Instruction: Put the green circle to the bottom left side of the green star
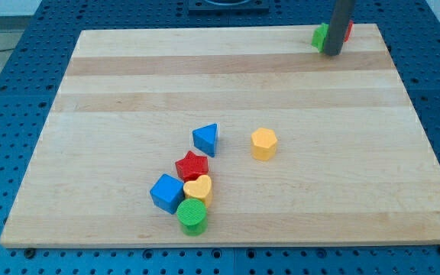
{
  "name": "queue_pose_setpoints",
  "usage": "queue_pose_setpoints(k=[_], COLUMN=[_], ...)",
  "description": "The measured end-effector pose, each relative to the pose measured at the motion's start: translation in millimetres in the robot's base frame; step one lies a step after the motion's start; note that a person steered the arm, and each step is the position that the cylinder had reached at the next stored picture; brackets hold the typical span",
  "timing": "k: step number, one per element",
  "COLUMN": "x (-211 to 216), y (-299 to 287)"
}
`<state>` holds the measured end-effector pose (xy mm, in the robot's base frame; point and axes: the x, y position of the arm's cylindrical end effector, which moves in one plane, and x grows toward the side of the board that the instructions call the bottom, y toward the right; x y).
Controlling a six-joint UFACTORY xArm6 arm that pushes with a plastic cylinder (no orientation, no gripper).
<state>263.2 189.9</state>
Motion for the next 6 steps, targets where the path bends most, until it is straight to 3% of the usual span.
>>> queue_pose_setpoints(k=[1, 2, 3, 5, 6], x=[6, 64, 154, 327, 356], y=[0, 3, -2, -86, -107])
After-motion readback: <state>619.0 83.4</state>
